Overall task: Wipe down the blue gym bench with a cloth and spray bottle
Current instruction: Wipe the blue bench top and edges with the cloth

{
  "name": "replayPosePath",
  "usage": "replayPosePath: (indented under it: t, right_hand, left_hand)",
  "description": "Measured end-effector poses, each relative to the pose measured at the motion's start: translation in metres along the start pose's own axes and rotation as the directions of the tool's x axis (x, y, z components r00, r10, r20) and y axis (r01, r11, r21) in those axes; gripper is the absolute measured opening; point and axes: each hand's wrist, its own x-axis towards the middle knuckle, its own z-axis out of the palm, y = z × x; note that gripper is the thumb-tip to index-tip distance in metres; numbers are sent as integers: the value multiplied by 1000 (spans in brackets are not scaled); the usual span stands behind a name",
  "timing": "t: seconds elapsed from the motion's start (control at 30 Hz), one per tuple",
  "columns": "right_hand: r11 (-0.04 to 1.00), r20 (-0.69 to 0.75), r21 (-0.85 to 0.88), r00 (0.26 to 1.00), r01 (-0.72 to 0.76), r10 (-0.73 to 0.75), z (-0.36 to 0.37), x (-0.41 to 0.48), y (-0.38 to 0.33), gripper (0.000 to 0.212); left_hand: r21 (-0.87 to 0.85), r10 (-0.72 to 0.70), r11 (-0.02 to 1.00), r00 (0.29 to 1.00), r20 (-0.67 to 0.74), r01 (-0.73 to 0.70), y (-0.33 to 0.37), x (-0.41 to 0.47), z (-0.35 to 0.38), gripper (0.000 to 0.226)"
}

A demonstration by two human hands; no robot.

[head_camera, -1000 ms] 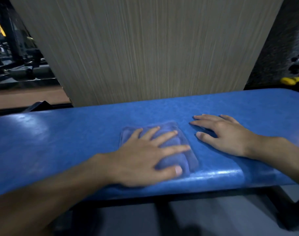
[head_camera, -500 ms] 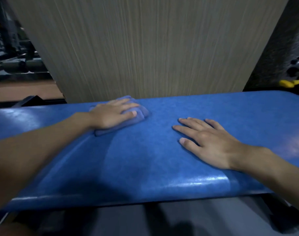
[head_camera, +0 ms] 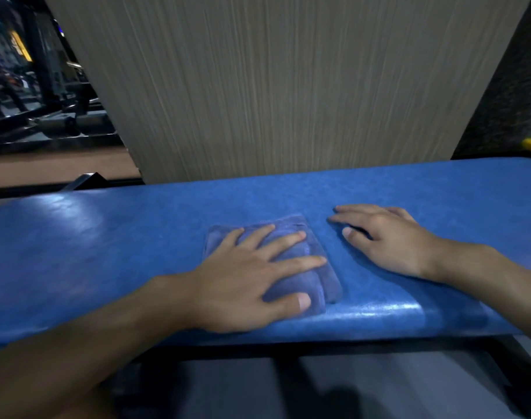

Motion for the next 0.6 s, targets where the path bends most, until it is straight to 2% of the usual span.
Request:
replayPosePath:
  t: [0.13,0.23,0.37,0.5,0.6]
  right_hand:
    - [998,-100,30,994,50,-46,1,8,-15,45]
    - [998,-37,-1,997,70,-70,9,10,-28,48]
    - [997,103,-69,994,43,-35,14,10,-34,56]
    - [996,126,-81,992,38,-28,13,9,-35,59]
    - [996,133,-77,991,39,-28,12,9,-36,56]
  left_hand:
    - [-5,7,1000,1000,8,-7,-14,4,-2,70]
    - [-65,-100,993,994,40,102,-48,26,-3,75]
    - [-147,-259,956,966,-6,255,-119,60,-3,74]
    - [-190,-414,894,910,-4,406,-185,78,-2,71]
    - [-184,-470,867,883,14,464,-181,79,-4,62]
